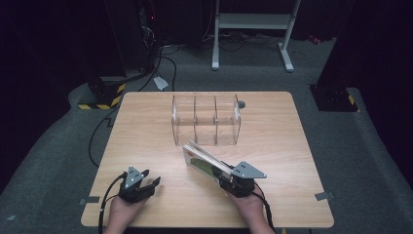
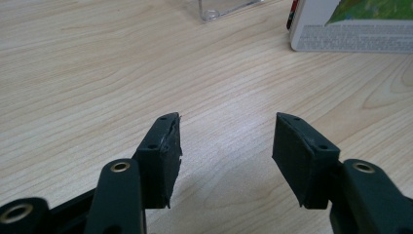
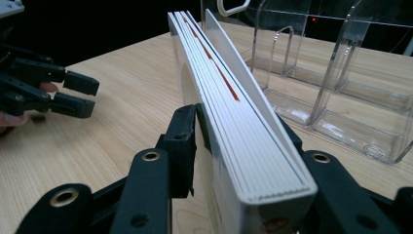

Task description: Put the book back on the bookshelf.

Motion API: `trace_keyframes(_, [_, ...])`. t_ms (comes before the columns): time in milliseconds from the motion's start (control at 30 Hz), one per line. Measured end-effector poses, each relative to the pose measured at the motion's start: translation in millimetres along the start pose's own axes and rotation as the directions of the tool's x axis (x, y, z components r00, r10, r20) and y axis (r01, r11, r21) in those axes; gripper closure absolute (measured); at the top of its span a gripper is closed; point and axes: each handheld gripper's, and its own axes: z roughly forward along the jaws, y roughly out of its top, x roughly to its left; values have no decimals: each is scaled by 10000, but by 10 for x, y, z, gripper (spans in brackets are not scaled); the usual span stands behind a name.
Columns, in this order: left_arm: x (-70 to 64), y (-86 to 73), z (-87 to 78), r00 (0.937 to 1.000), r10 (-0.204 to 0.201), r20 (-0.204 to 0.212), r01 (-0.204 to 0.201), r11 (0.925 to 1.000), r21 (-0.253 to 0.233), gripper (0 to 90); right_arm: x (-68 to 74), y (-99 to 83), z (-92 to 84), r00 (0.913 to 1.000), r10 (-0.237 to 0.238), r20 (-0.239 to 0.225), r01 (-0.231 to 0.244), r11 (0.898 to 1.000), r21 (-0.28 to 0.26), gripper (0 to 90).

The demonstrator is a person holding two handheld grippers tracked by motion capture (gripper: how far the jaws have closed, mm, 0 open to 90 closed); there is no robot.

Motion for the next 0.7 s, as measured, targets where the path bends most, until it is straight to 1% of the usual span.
trace_keyframes(133, [1,-11,19,10000,68,-20,-68,9998,174,434,9,8,-4,10000,38,-64,-38,10000,27,671])
trace_keyframes(167, [3,-14,25,10000,70,-19,-69,9997,228,434,12,9,-6,9999,122,-104,-121,9999,47,680])
trace_keyframes(200, [1,-14,29,10000,-5,-32,6,9997,254,433,12,10,-6,9998,181,-128,-181,9998,45,686])
trace_keyframes(300, [2,-12,31,10000,-5,-33,6,9996,271,433,17,12,-4,9996,263,-77,-262,9996,64,693])
trace_keyframes(400, [-3,-4,48,9999,150,-20,-149,9987,490,427,16,12,-5,9994,338,-58,-337,9994,87,698])
trace_keyframes(433, [-8,-3,55,9999,137,-24,-136,9984,542,424,14,11,-4,9993,359,-52,-359,9993,96,702])
trace_keyframes(533, [-10,7,90,9997,231,80,-238,9950,969,408,25,9,-4,9991,427,-6,-427,9991,76,704])
trace_keyframes(600, [4,9,95,9996,169,227,-190,9950,982,403,30,6,-3,9991,421,-8,-421,9991,53,705])
trace_keyframes(667, [21,9,99,9994,-4,360,-33,9946,1038,396,32,7,-2,9992,389,28,-389,9992,60,705])
trace_keyframes(700, [23,9,100,9993,14,383,-53,9947,1029,390,34,7,-2,9992,393,41,-393,9992,68,705])
